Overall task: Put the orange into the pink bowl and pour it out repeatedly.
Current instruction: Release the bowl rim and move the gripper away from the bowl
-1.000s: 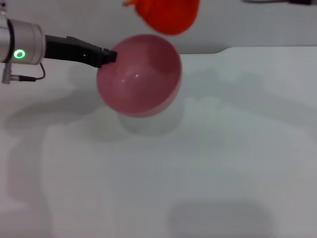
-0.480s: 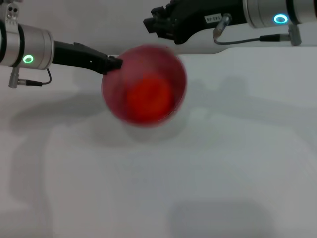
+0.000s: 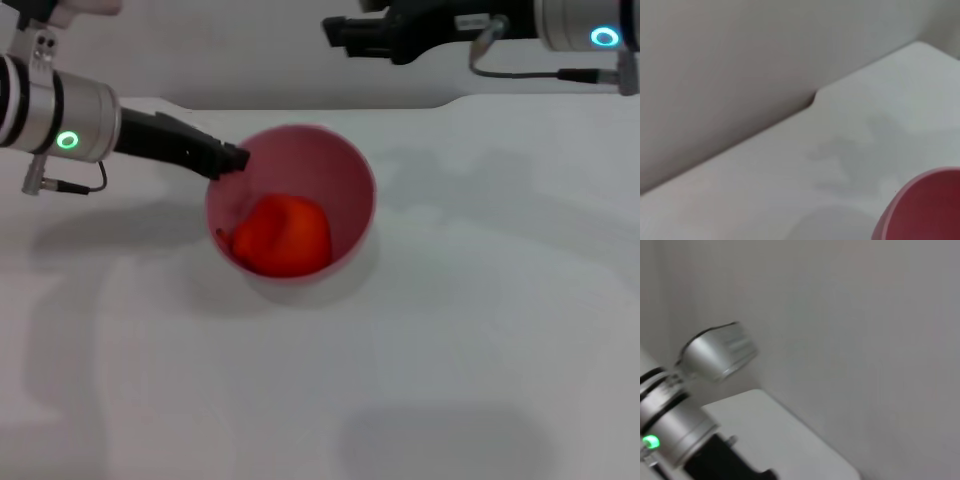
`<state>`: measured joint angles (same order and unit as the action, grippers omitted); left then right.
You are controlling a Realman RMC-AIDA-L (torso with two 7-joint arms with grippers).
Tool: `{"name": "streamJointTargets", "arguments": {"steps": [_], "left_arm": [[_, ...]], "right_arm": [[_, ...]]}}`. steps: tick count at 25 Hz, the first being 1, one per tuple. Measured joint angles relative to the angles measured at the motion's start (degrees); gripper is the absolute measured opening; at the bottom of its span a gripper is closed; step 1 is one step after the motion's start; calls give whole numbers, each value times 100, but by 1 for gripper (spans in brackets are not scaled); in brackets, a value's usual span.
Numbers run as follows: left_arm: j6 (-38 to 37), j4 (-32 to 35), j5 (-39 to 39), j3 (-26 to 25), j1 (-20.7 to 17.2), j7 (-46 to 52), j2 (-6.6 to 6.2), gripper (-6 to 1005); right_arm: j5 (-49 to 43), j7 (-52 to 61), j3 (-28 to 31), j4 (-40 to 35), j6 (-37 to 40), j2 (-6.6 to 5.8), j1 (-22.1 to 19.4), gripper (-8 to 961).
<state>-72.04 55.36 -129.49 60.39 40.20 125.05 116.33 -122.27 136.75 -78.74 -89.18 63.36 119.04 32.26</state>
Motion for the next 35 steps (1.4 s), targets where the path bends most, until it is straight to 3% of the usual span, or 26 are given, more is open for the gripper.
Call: {"name": "streamJointTargets", "arguments": {"steps": [3,5,14,35], "left_arm": [[0,0,0,0,0,0,0,46],[-176,11,-240,483,70,317,-75,46],[-420,-5,-749,703,168,426,-26,46],[-209,-317,-999,985,24,451,76,47]], "right_arm": [[3,-26,104,121,-127,3,-124,511],[7,-53,166,204,-264,6,-241,517],[60,-217,218,553,-998,34,-716,518],[279,-246,281,725,-1115,4,-757,517]]}}
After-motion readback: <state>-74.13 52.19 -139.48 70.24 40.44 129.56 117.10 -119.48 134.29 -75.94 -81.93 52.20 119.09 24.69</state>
